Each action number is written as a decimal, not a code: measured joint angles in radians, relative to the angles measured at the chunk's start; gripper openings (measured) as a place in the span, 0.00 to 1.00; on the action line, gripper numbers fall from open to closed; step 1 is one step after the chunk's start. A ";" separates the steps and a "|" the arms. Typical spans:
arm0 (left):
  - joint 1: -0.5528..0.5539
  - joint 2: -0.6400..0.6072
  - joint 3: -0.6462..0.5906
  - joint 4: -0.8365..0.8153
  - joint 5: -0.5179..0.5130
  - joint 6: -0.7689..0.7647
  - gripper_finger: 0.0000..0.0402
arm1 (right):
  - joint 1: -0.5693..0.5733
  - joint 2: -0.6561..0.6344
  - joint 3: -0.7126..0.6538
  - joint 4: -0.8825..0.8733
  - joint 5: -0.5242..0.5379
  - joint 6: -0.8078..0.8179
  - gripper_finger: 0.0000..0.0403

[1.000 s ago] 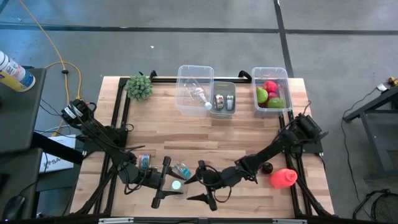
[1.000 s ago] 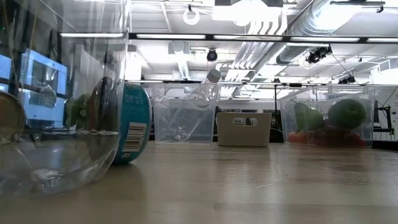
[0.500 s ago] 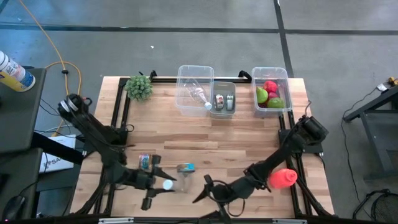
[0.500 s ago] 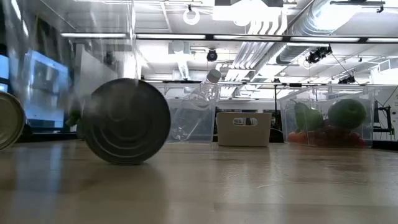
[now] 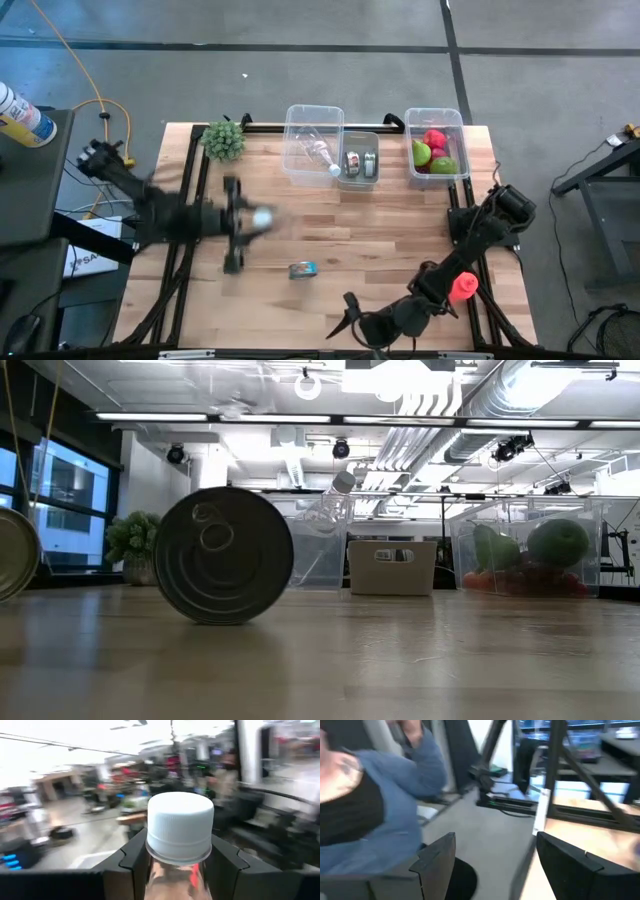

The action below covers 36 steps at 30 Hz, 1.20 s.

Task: Pick & Place Food Item
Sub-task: Put the transparent bottle into the left transparent bin

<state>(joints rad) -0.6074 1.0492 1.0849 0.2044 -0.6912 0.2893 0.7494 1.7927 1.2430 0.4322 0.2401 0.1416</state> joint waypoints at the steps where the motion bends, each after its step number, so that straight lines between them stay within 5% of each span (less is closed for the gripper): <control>1: 0.052 -0.017 0.004 -0.007 0.037 0.001 0.34 | 0.001 0.000 0.000 -0.013 0.024 -0.013 0.66; 5: 0.293 -0.063 0.009 -0.012 0.263 -0.007 0.34 | -0.006 0.000 0.000 -0.034 0.111 -0.123 0.66; 10: 0.585 -0.086 0.015 -0.045 0.369 -0.099 0.34 | -0.023 -0.013 0.000 -0.033 0.366 -0.307 0.66; 15: 0.783 -0.030 0.011 -0.170 0.585 -0.278 0.34 | -0.051 -0.013 0.000 -0.026 0.854 -0.414 0.66; 17: 0.814 -0.009 0.011 -0.158 0.589 -0.278 0.34 | -0.079 -0.013 0.000 -0.020 1.154 -0.414 0.66; 19: 0.833 0.007 0.011 -0.113 0.584 -0.265 0.34 | -0.110 -0.014 0.000 -0.037 1.311 -0.465 0.66; 24: 0.849 0.013 0.011 0.012 0.595 -0.224 0.34 | -0.136 -0.015 0.000 -0.041 1.244 -0.537 0.66; 36: 0.972 0.107 0.012 -0.043 0.618 -0.191 0.34 | -0.216 -0.015 0.000 -0.080 1.211 -0.609 0.66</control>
<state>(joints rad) 0.3642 1.1564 1.0973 0.1610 -0.0732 0.0978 0.5333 1.7779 1.2434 0.3517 1.4511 -0.4671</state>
